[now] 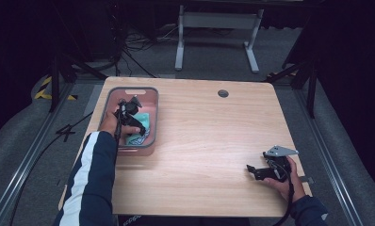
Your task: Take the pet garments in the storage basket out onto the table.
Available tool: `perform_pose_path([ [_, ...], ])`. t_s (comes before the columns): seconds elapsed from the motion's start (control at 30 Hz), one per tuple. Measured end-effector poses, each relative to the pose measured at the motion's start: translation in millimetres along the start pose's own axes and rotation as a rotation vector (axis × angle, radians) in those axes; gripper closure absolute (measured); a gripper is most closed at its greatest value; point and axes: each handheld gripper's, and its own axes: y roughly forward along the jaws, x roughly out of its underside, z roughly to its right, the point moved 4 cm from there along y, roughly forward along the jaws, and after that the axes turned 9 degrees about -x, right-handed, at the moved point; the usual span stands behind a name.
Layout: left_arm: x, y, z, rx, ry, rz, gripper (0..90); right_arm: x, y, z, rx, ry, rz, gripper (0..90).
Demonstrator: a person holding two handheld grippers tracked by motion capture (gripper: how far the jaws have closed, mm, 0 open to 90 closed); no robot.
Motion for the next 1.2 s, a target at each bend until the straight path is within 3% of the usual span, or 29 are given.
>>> perform_pose_path([
  [0.1, 1.0, -1.3, 0.8, -0.007, -0.005, -0.008, 19.3, 0.0, 0.0, 0.0, 0.001, 0.000, 0.000, 9.2],
  [0.27, 0.4, -4.0, 1.6, 0.016, 0.028, 0.010, 39.3, -0.6, 0.5, 0.2, -0.002, -0.002, 0.002, 9.2],
  [0.43, -0.1, -6.7, 5.4, 0.002, 0.047, 0.010, 53.3, -0.4, 0.4, 0.1, -0.001, -0.003, 0.001, 9.2],
  [0.5, -0.1, -7.5, 5.9, 0.001, 0.046, 0.007, 56.2, -0.4, 0.4, 0.0, -0.001, -0.001, 0.001, 9.2],
  [0.6, -1.7, -10.6, 7.7, -0.036, 0.075, 0.009, 59.0, -0.4, 0.4, 0.0, 0.000, 0.000, 0.002, 9.3],
  [0.73, -4.8, -17.3, 7.8, -0.070, 0.085, 0.045, 65.7, -0.4, 0.4, 0.0, 0.000, -0.001, 0.002, 9.2],
  [0.87, -5.1, -23.0, 5.4, -0.065, 0.075, 0.071, 66.9, -0.5, 0.4, -0.1, -0.001, 0.002, 0.003, 9.2],
  [0.9, -4.9, -28.1, 3.7, -0.039, 0.057, 0.101, 67.1, -0.4, 0.3, 0.1, 0.000, -0.002, 0.001, 9.2],
  [0.97, -4.7, -33.8, 2.6, -0.040, 0.050, 0.123, 67.2, -0.5, 0.4, 0.0, 0.000, 0.001, 0.003, 9.3],
  [1.03, -4.5, -39.8, 2.3, -0.015, 0.046, 0.143, 67.2, -0.4, 0.4, 0.1, 0.000, -0.001, 0.002, 9.2],
  [1.1, -4.7, -42.8, 0.8, -0.029, 0.063, 0.155, 67.2, -0.5, 0.4, 0.0, 0.000, 0.001, 0.002, 9.2],
  [1.17, -3.9, -48.4, -0.3, -0.032, 0.055, 0.164, 67.1, -0.5, 0.4, -0.1, 0.000, 0.002, 0.003, 9.2],
  [1.2, -3.0, -55.3, -1.6, -0.020, 0.047, 0.193, 67.2, -0.5, 0.4, -0.1, 0.000, 0.000, 0.002, 9.2],
])
